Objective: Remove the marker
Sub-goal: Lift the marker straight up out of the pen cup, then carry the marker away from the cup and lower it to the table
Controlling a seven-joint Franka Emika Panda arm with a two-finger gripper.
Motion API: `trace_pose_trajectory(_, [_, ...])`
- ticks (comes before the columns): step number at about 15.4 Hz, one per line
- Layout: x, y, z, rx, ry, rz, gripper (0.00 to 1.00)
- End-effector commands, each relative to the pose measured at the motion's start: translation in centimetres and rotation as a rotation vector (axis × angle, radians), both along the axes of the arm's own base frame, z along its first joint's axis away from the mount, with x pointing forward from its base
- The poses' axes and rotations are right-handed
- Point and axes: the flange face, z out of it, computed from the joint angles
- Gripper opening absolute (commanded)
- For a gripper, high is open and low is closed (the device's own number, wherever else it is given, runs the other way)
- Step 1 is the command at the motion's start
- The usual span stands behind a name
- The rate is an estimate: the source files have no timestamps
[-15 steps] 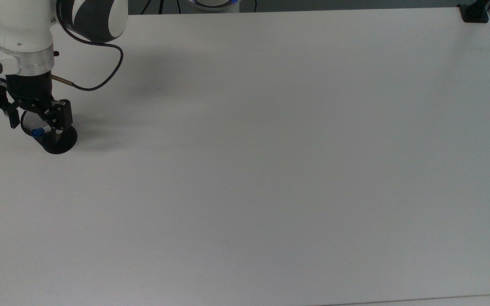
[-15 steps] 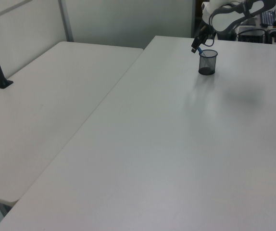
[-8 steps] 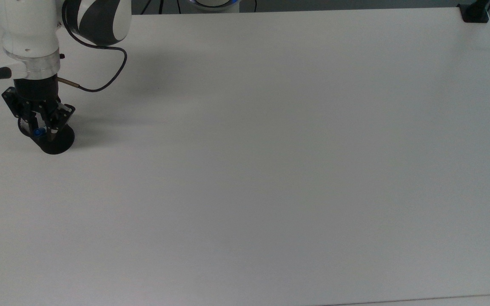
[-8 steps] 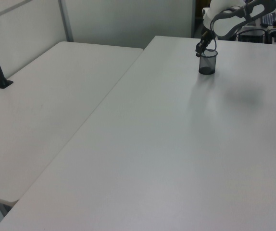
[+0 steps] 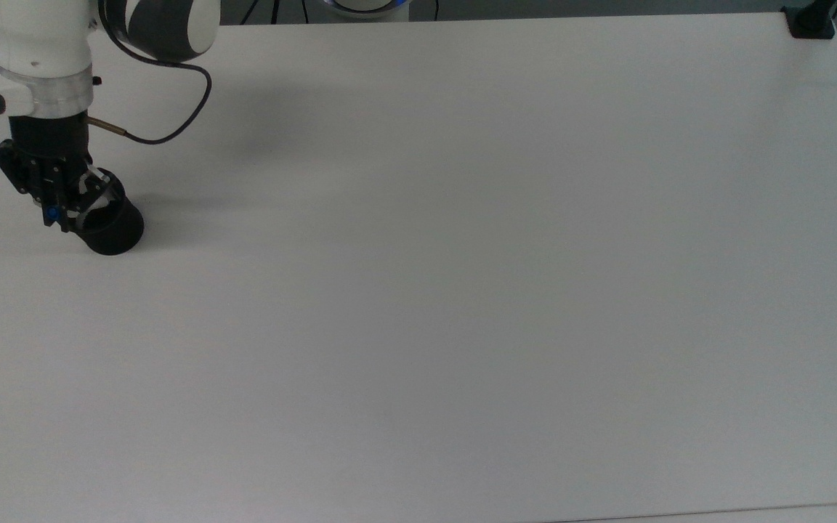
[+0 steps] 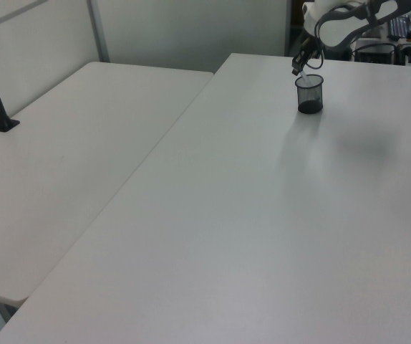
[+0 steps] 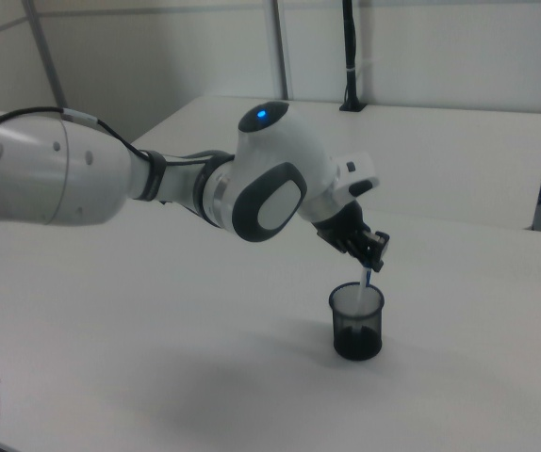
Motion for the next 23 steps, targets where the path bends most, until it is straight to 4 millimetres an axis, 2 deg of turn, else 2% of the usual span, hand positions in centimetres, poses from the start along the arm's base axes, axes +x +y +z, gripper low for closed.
trace_pose_trajectory(1, [-1.8, 0.4, 4.2, 0.008, -0.018, -0.011, 0.0])
trace_pose_trajectory(5, [-2.7, 1.2, 7.3, 0.031, 0.016, -0.014, 0.0])
trace_pose_trajectory(8, [-3.0, 2.8, 7.1, 0.098, 0.181, -0.012, 0.0])
trace_pose_trajectory(9, [-2.9, 4.9, 6.3, 0.121, 0.251, 0.013, 0.0])
trace_pose_trajectory(12, [-2.7, 8.1, 4.7, 0.182, 0.342, 0.045, 0.0])
trace_pose_trajectory(19, [0.1, 13.7, -2.7, 0.232, 0.437, 0.113, 0.0])
trace_pose_trajectory(23, [1.8, 16.8, -6.9, 0.232, 0.425, 0.127, 0.0])
